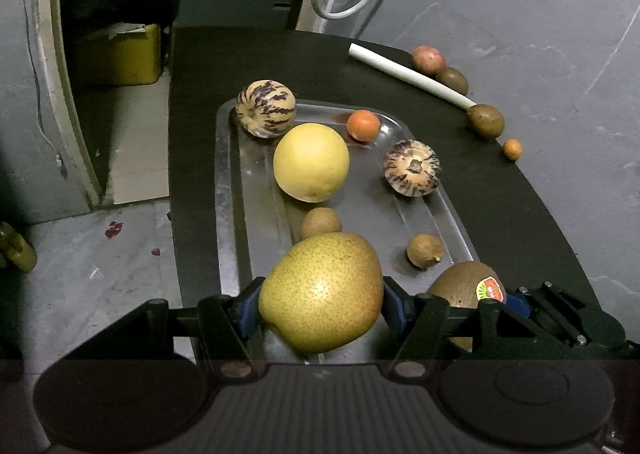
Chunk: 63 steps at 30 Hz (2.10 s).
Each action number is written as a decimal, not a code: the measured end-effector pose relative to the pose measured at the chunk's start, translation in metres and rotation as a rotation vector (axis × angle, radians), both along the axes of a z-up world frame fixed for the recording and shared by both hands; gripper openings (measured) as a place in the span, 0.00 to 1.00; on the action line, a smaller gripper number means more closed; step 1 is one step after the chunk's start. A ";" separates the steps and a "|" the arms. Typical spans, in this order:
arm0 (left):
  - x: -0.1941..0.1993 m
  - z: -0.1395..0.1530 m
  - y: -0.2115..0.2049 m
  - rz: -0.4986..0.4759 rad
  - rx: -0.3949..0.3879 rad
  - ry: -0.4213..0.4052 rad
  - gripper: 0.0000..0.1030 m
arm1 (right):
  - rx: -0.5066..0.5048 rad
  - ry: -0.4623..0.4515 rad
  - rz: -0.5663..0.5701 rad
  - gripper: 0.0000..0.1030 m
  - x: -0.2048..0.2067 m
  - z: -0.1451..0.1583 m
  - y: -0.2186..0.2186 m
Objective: Organize fruits
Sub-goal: 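Carry the pear with the left tool while the right tool carries the kiwi over the tray, then release the pear and kiwi into the tray and open both tools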
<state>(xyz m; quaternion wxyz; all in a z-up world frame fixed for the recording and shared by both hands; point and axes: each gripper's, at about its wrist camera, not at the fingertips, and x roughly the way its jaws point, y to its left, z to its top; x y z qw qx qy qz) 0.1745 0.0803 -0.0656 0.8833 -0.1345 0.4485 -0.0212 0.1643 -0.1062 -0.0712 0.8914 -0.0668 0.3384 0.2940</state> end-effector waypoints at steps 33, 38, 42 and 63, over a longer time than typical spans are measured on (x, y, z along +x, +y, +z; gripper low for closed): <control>-0.005 -0.004 -0.001 -0.012 -0.001 0.014 0.71 | -0.037 0.015 0.014 0.77 0.002 -0.003 0.003; -0.016 0.011 -0.001 -0.012 0.003 -0.010 0.85 | -0.029 0.002 0.024 0.86 -0.002 0.011 -0.006; -0.023 0.022 0.004 -0.007 0.011 -0.010 0.95 | -0.012 0.011 0.020 0.97 -0.006 0.025 -0.021; 0.065 0.061 -0.121 -0.549 0.249 0.025 0.99 | 0.007 0.232 -0.352 0.99 0.052 0.033 -0.146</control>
